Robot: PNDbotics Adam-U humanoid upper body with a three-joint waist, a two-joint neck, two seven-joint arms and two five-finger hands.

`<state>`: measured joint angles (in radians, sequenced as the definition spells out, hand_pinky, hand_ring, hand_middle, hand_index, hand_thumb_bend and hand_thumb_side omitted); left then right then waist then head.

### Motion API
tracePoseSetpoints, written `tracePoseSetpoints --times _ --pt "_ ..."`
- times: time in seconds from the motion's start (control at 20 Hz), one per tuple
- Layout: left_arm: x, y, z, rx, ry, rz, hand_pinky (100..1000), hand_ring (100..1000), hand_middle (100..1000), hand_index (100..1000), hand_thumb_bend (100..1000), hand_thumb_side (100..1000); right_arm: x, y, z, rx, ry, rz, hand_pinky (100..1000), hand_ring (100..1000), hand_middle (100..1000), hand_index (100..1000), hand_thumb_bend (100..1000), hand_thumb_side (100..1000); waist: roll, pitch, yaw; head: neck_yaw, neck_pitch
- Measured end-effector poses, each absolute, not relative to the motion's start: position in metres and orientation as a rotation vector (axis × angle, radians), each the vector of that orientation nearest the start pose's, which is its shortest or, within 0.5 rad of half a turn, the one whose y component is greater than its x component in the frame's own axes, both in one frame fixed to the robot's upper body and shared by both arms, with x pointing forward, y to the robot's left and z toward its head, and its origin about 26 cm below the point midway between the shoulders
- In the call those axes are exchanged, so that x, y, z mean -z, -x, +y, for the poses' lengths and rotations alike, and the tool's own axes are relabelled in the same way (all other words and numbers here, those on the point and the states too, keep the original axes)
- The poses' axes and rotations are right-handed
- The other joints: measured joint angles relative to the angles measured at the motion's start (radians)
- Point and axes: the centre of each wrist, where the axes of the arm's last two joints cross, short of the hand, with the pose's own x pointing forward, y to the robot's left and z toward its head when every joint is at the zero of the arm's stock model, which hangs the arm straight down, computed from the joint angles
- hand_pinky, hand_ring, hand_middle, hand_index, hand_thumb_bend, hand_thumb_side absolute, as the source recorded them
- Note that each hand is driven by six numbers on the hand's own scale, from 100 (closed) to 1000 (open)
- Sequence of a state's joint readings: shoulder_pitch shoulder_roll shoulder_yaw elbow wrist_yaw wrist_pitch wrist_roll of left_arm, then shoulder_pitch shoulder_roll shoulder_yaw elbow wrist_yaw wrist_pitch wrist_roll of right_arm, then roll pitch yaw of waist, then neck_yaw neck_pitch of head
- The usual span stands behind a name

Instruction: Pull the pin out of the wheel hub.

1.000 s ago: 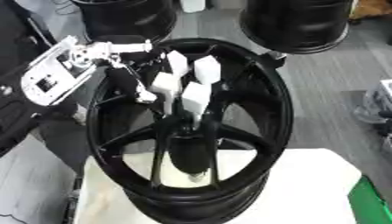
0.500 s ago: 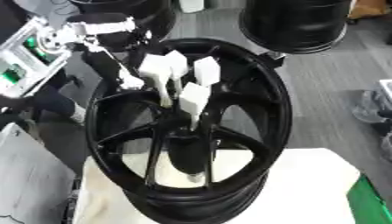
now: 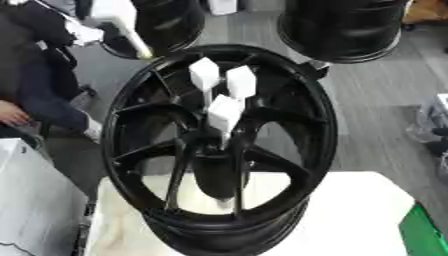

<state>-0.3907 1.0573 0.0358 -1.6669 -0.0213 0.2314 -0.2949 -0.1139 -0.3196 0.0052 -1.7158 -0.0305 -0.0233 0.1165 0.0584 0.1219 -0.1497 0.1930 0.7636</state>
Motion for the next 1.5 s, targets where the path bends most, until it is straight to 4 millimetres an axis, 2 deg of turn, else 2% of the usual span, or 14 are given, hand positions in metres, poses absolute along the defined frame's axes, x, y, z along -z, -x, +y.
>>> tracePoseSetpoints --times 0.15,0.3,0.35,0.4,0.45,0.5,0.6,0.8,0.95,1.15,1.35,1.4,1.45,1.5 --pt "-0.271 -0.326 0.445 0.801 -0.870 -1.409 563 409 375 493 238 100 -0.078 -0.302 -0.299 -0.385 0.106 -1.812 793 733 761 939 100 430 -0.003 0.000 -0.005 0.000 0.000" --pt "-0.241 -0.335 0.468 0.726 -0.875 -1.301 604 516 519 627 289 100 -0.077 -0.302 -0.297 -0.380 0.100 -1.813 793 733 761 939 100 430 -0.008 0.000 -0.014 0.000 -0.001" --pt "-0.230 -0.338 0.473 0.709 -0.870 -1.272 632 585 608 704 400 138 -0.077 -0.302 -0.297 -0.379 0.100 -1.812 793 733 761 939 100 430 -0.010 0.000 -0.018 0.001 -0.001" --pt "-0.219 -0.342 0.477 0.695 -0.862 -1.247 643 615 653 746 525 268 -0.077 -0.302 -0.297 -0.379 0.100 -1.812 793 733 761 939 100 430 -0.010 0.000 -0.021 0.002 -0.001" --pt "-0.208 -0.345 0.479 0.685 -0.852 -1.230 663 659 708 791 711 411 -0.077 -0.302 -0.297 -0.379 0.100 -1.812 793 733 761 939 100 430 -0.011 0.000 -0.023 0.003 -0.001" --pt "-0.197 -0.347 0.481 0.674 -0.840 -1.218 687 705 757 835 864 492 -0.077 -0.302 -0.297 -0.379 0.100 -1.811 793 733 761 939 100 430 -0.011 0.000 -0.023 0.004 -0.002" --pt "-0.178 -0.351 0.481 0.654 -0.811 -1.211 717 760 812 879 938 527 -0.076 -0.302 -0.297 -0.378 0.097 -1.812 793 733 761 939 100 431 -0.013 0.000 -0.024 0.004 -0.002" --pt "-0.150 -0.352 0.473 0.629 -0.748 -1.249 740 806 868 904 927 549 -0.076 -0.302 -0.295 -0.372 0.092 -1.812 794 733 761 939 100 431 -0.019 0.004 -0.024 0.005 -0.002" --pt "-0.140 -0.346 0.463 0.587 -0.707 -1.307 705 766 822 867 854 555 -0.076 -0.302 -0.295 -0.370 0.092 -1.813 794 733 761 939 100 431 -0.020 0.005 -0.021 0.007 -0.003" --pt "-0.138 -0.337 0.444 0.460 -0.667 -1.436 661 704 756 827 780 578 -0.076 -0.302 -0.296 -0.364 0.094 -1.815 794 733 761 939 100 432 -0.027 0.010 -0.015 0.007 -0.009" --pt "-0.140 -0.324 0.409 0.269 -0.564 -1.642 653 696 745 813 747 588 -0.076 -0.303 -0.294 -0.357 0.088 -1.821 794 734 761 939 100 433 -0.032 0.018 -0.014 0.006 -0.011" --pt "-0.140 -0.321 0.399 0.222 -0.534 -1.691 651 694 744 810 806 529 -0.077 -0.304 -0.293 -0.356 0.086 -1.824 794 734 761 939 100 433 -0.034 0.020 -0.014 0.005 -0.011" --pt "-0.140 -0.317 0.390 0.178 -0.505 -1.734 650 694 741 810 730 591 -0.077 -0.304 -0.292 -0.353 0.082 -1.826 794 733 761 939 100 433 -0.036 0.021 -0.013 0.004 -0.012" --pt "-0.140 -0.313 0.382 0.134 -0.481 -1.771 651 692 739 809 724 591 -0.077 -0.304 -0.292 -0.349 0.079 -1.827 794 733 761 939 100 433 -0.039 0.023 -0.011 0.003 -0.016"
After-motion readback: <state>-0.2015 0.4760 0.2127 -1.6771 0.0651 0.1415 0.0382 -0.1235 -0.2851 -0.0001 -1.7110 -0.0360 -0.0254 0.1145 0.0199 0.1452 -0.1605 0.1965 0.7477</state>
